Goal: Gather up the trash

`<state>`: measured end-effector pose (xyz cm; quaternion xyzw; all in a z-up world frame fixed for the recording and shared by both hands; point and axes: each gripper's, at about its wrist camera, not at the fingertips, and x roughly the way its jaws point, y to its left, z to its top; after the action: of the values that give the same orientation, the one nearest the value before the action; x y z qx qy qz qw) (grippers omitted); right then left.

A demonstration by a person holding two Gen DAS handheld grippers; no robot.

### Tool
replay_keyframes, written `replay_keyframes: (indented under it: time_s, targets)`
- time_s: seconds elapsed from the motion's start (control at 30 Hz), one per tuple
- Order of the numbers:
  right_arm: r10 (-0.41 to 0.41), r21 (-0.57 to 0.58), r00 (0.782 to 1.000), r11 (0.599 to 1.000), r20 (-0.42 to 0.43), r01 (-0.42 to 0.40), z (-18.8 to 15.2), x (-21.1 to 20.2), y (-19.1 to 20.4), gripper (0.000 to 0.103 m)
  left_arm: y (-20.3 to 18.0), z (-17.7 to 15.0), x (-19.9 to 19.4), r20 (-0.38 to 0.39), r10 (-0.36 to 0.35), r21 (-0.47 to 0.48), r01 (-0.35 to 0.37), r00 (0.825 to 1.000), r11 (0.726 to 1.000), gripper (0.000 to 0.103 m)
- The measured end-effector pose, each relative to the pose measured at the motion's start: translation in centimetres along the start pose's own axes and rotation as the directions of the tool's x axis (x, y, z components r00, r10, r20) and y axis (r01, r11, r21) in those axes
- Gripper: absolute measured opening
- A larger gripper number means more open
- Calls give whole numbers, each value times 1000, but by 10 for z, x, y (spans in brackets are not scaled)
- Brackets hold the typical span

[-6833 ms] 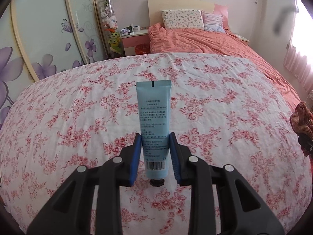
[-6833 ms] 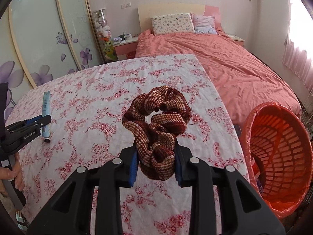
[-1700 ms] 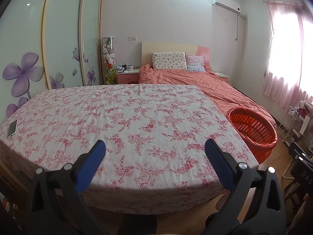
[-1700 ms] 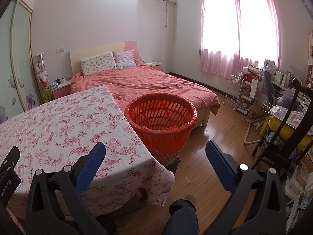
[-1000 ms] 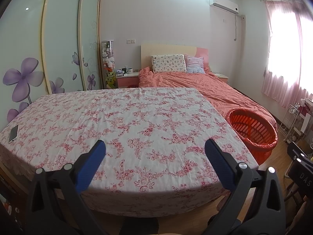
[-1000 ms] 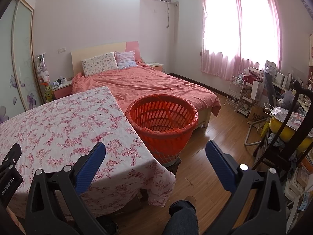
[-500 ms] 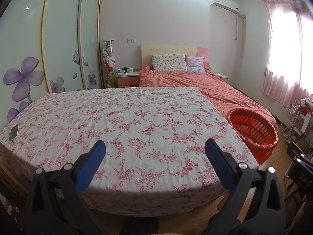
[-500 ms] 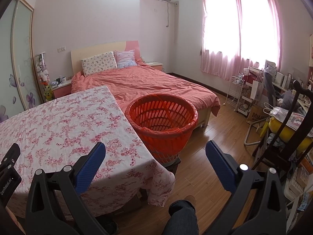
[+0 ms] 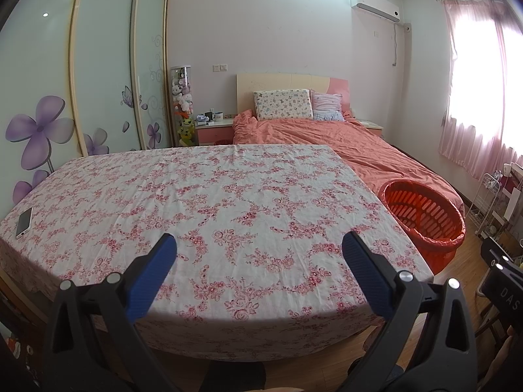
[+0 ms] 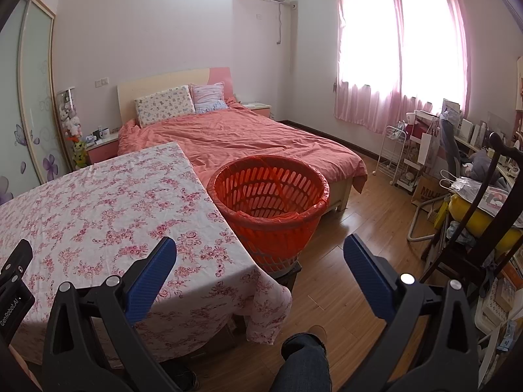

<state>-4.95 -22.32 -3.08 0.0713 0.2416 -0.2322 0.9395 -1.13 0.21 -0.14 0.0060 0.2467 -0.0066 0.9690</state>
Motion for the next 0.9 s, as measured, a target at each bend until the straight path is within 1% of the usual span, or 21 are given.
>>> replay_keyframes:
  time_s: [0.9]
  targets:
    - [0, 0, 1000, 1000, -2, 0, 0, 1, 0, 101, 1, -3, 1, -5, 4, 2, -4, 1000, 1000, 99]
